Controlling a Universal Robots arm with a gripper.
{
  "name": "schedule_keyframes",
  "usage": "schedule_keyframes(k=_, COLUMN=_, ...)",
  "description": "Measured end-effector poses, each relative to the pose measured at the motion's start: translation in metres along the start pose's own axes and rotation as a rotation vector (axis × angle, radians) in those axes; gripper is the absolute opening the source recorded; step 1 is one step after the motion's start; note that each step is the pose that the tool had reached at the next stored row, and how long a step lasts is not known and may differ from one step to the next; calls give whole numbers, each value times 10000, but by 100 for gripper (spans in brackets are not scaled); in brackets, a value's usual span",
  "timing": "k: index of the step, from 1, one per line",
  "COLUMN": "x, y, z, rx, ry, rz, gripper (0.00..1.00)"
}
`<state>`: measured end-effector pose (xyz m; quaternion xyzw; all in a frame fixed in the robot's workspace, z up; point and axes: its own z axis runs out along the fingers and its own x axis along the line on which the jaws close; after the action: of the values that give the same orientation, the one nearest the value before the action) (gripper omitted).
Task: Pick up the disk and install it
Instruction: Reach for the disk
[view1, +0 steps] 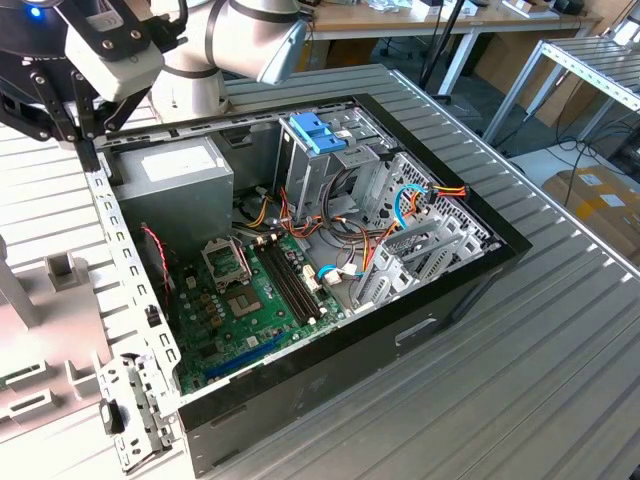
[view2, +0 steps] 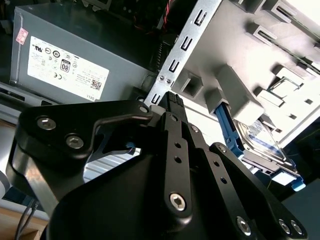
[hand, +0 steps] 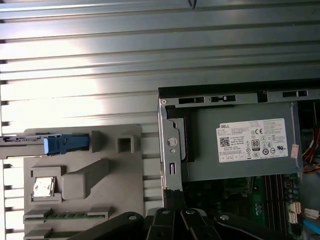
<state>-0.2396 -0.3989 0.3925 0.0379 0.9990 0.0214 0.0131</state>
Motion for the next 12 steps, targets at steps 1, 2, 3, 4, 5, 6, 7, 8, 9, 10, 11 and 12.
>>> schedule_keyframes(k=1, x=7, y=0, z=0, rx=0, ry=0, rz=0, gripper=11)
schedule_keyframes(k=2, x=16, y=-1, z=0, rx=0, ry=0, rz=0, gripper=11)
schedule_keyframes(k=3, x=22, y=-2, z=-1, rx=0, ry=0, rz=0, gripper=11)
schedule_keyframes(k=4, x=31, y=-2, z=-1, rx=0, ry=0, rz=0, gripper=11)
schedule_keyframes(k=5, x=40, y=-3, z=-1, rx=0, ry=0, rz=1, gripper=11)
schedule_keyframes(k=6, x=51, y=-4, z=-1, rx=0, ry=0, rz=0, gripper=11)
schedule_keyframes(k=7, x=67, y=-5, z=-2, rx=0, ry=0, rz=0, gripper=11)
schedule_keyframes(k=8, x=78, y=-6, z=-2, rx=0, ry=0, rz=0, gripper=11)
schedule_keyframes(k=9, x=86, y=-6, z=-2, rx=0, ry=0, rz=0, gripper=11)
schedule_keyframes(k=10, x=93, y=-7, z=-2, rx=0, ry=0, rz=0, gripper=11)
schedule_keyframes(k=11, x=102, y=-8, z=-3, rx=0, ry=0, rz=0, gripper=11)
schedule_keyframes(k=12, x=108, y=-8, z=-3, rx=-1, ry=0, rz=0, gripper=11)
